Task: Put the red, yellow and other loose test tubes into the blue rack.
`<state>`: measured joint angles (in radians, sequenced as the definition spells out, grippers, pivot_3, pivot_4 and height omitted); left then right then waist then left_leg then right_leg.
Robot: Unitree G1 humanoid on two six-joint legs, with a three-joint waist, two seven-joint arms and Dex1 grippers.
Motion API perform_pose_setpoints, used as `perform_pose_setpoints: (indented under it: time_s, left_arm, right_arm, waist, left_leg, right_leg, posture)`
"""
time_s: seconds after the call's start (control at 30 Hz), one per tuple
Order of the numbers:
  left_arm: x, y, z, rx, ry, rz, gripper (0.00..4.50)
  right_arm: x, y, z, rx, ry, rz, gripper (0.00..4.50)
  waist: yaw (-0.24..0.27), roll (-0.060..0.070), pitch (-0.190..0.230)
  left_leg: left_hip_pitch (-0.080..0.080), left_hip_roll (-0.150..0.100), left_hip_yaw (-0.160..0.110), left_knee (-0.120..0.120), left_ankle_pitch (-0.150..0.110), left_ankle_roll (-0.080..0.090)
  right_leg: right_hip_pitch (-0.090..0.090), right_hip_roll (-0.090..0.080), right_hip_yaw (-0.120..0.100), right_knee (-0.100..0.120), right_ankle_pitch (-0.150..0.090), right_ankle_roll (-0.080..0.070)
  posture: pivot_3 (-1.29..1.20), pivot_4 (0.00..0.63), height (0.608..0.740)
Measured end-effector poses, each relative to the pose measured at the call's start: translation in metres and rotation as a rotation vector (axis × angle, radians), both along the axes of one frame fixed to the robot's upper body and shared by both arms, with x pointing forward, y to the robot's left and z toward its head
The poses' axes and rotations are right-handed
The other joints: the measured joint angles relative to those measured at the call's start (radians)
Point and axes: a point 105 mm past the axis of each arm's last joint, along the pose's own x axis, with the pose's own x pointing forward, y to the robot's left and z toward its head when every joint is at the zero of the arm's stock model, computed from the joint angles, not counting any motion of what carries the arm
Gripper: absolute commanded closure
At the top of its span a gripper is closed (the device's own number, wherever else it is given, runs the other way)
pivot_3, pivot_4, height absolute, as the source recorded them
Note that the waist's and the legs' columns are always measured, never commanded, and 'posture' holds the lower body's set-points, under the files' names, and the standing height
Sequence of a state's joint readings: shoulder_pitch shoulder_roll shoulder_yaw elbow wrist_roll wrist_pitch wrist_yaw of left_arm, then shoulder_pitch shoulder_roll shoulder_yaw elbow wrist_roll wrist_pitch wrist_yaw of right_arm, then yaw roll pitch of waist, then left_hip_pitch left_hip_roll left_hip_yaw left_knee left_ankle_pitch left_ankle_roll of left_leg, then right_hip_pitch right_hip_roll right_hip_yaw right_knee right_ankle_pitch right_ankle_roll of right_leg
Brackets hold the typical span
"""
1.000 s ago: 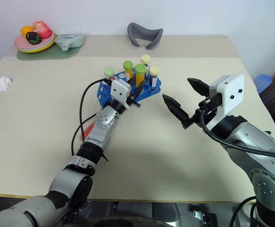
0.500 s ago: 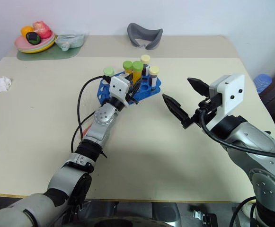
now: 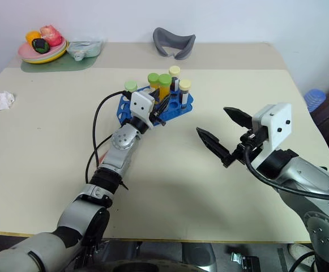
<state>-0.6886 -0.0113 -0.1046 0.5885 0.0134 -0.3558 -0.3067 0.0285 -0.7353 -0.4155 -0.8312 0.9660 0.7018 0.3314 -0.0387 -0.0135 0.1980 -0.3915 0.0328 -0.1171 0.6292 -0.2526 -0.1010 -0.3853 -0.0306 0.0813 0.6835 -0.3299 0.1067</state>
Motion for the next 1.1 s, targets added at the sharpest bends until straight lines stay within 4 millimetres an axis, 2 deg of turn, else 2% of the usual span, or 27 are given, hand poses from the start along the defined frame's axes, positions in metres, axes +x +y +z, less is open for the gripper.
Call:
perform_pose_setpoints:
  time_s: [0.13,0.53,0.6,0.63,0.77,0.8,0.9,1.0,1.1]
  left_arm:
    - [-0.001,0.002,-0.018,0.023,0.065,-0.004,3.59]
    - [0.001,0.002,-0.019,0.046,0.059,0.001,3.59]
    - [0.000,0.003,-0.018,0.028,0.071,-0.018,2.63]
    - [0.000,0.003,-0.019,0.020,0.080,-0.029,2.31]
    - [-0.001,0.000,-0.020,0.005,0.097,-0.052,0.20]
    - [-0.001,-0.001,-0.020,-0.001,0.099,-0.050,0.06]
    - [-0.003,0.000,-0.016,-0.021,0.094,-0.050,0.06]
    - [-0.010,0.002,-0.005,-0.059,0.069,-0.076,0.06]
    - [-0.020,0.013,0.008,-0.095,0.066,-0.095,0.06]
  right_arm:
    - [-0.004,-0.003,-0.003,-0.008,0.010,0.002,0.00]
    - [-0.005,-0.004,0.002,-0.021,-0.010,0.003,0.00]
    - [-0.005,-0.004,0.002,-0.019,-0.011,0.001,0.00]
    - [-0.005,-0.004,0.002,-0.018,-0.011,-0.001,0.00]
    - [-0.005,-0.004,0.003,-0.017,-0.014,-0.003,0.00]
    - [-0.005,-0.004,0.003,-0.016,-0.015,-0.002,0.00]
    - [-0.005,-0.004,0.003,-0.016,-0.019,0.001,0.00]
    - [-0.005,-0.003,0.003,-0.016,-0.021,0.007,0.00]
    - [-0.004,0.000,0.002,-0.019,-0.020,0.025,0.00]
  waist:
    - [0.000,0.000,0.000]
    - [0.000,0.000,0.000]
    - [0.000,0.000,0.000]
    - [0.000,0.000,0.000]
    - [0.001,0.000,0.000]
    - [0.000,0.000,0.000]
    - [-0.002,0.000,0.000]
    - [-0.002,0.000,0.000]
    - [-0.005,0.000,0.000]
  left_leg:
    - [0.000,0.000,0.000,0.000,0.000,0.000]
    - [0.000,0.000,0.000,0.000,0.000,0.000]
    - [0.000,0.000,0.000,0.000,0.000,0.000]
    - [0.000,0.000,0.000,0.000,0.000,0.000]
    - [0.000,0.000,0.000,0.000,0.000,0.000]
    - [0.000,0.000,0.000,0.000,0.000,0.000]
    - [0.000,0.000,0.000,0.000,0.000,0.000]
    - [0.000,0.000,0.000,0.000,0.000,0.000]
    - [0.000,0.000,0.000,-0.001,0.000,0.000]
  right_leg:
    - [0.000,0.000,0.000,0.000,0.000,0.000]
    - [0.000,0.000,0.000,0.000,0.000,0.000]
    - [0.000,0.000,0.000,0.000,0.000,0.000]
    - [0.000,0.000,0.000,0.000,0.000,0.000]
    - [0.000,0.000,0.000,0.000,0.000,0.000]
    - [0.000,0.000,0.000,0.000,0.000,0.000]
    - [0.000,0.000,0.000,0.000,0.000,0.000]
    - [0.000,0.000,0.000,0.000,0.000,0.000]
    - [0.000,0.000,0.000,0.000,0.000,0.000]
  posture:
    - [0.00,0.150,0.740]
    - [0.00,0.150,0.740]
    - [0.00,0.150,0.740]
    - [0.00,0.150,0.740]
    - [0.00,0.150,0.740]
    - [0.00,0.150,0.740]
    - [0.00,0.150,0.740]
    - [0.00,0.150,0.740]
    - [0.00,0.150,0.740]
